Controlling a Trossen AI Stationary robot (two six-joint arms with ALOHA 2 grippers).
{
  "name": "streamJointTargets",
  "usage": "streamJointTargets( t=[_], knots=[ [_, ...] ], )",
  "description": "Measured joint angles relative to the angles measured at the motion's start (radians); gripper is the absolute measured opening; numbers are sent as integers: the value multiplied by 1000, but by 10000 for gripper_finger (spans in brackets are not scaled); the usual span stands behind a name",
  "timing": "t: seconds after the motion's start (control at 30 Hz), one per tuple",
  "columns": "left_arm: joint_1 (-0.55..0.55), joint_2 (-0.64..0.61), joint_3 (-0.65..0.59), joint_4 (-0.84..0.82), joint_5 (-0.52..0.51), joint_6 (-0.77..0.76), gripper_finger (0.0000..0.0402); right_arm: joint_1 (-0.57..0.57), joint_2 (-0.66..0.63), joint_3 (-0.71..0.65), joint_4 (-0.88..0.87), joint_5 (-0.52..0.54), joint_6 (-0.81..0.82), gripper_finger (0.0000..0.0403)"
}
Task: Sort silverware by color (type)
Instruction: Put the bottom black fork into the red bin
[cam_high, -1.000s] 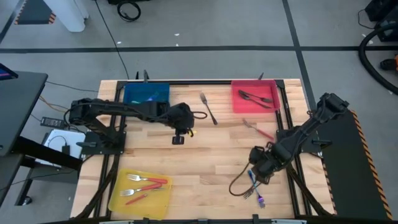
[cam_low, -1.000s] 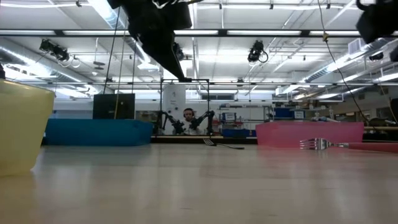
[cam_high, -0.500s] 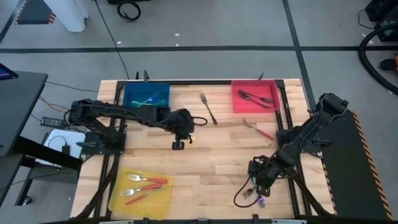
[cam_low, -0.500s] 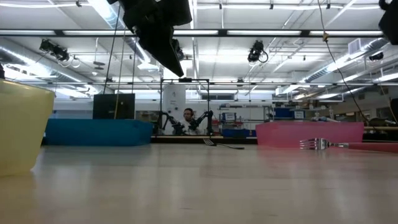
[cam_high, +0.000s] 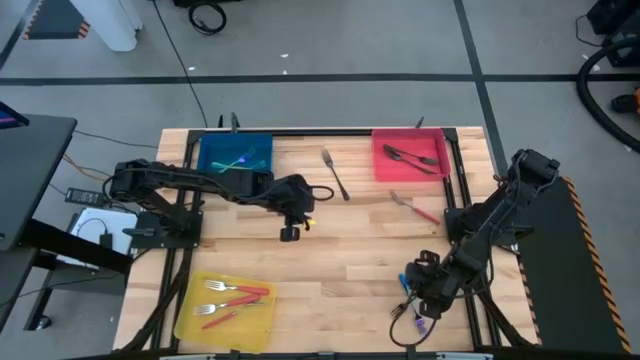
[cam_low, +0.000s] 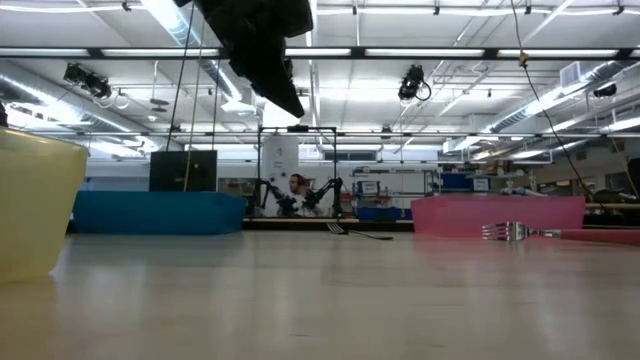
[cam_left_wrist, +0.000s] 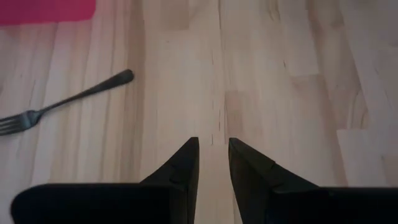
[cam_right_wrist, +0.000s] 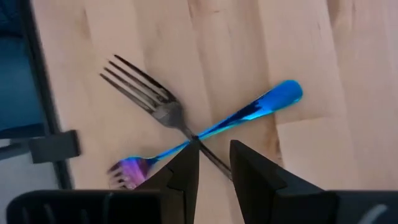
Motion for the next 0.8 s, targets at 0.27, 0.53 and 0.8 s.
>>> streamJointTargets(
  t=[0.27, 0.53, 0.8],
  knots=[
    [1, 0, 0, 19, 0, 1, 87, 37, 132, 6, 14, -26, -27, 98],
    [1, 0, 0, 49, 0, 2, 87, 55, 248, 24, 32, -55, -50, 98],
    [1, 0, 0, 53, 0, 10, 87, 51, 235, 18, 13, -37, 93, 67]
  ],
)
